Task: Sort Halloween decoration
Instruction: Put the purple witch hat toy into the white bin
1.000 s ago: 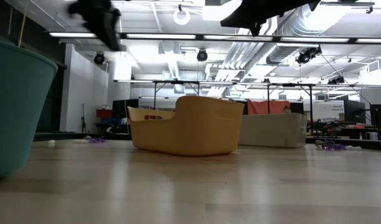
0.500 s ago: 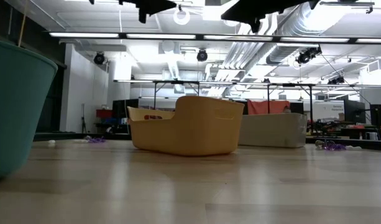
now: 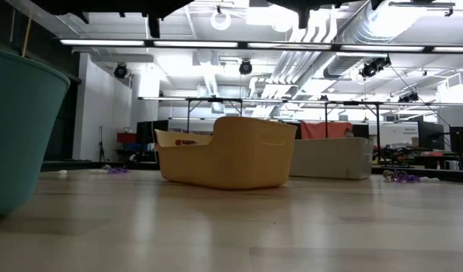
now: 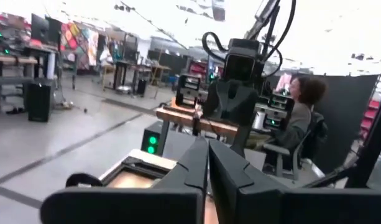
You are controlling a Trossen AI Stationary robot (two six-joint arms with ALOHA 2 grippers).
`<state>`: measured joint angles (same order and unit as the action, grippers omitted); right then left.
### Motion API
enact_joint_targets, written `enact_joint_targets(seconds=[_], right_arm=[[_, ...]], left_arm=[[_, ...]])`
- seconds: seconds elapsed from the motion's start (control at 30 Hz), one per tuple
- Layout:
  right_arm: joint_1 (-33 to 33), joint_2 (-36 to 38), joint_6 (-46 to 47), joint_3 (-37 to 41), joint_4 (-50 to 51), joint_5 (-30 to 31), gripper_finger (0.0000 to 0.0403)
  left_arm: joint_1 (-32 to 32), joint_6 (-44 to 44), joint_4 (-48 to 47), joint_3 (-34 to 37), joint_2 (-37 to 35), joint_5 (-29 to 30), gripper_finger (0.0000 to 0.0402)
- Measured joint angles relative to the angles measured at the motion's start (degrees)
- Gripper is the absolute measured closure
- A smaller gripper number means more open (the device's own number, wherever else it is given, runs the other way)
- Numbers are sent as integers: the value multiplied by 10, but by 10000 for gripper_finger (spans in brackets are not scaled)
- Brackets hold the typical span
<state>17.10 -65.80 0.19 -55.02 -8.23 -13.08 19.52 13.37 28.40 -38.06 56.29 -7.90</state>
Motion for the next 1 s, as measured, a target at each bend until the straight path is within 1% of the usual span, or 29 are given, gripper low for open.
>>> enact_joint_targets(seconds=[0.17,0.33,0.37,0.4,0.43,0.5,0.57,0.77,0.87,1.0], right_arm=[[0,0,25,0,0,0,401],[0,0,28,0,1,0,401],[0,0,36,0,5,6,401],[0,0,68,0,14,28,401],[0,0,116,-1,35,62,400],[10,0,204,-1,109,126,397],[18,0,247,-1,193,151,389],[13,0,325,-1,419,145,338],[-7,0,359,-1,543,144,306],[-43,-1,415,4,689,165,264]], left_arm=[[0,0,-2,1,-8,3,395],[0,-4,-2,1,-8,0,394],[0,-1,-2,1,-8,0,394],[0,0,-2,1,-8,0,394],[0,0,-3,1,-8,0,394],[-1,0,-2,1,-8,0,394],[-1,0,-3,1,-8,-1,394],[-1,1,-18,1,-8,-1,394],[-1,0,-26,1,-8,-1,394],[-1,0,-36,1,-8,-1,394]])
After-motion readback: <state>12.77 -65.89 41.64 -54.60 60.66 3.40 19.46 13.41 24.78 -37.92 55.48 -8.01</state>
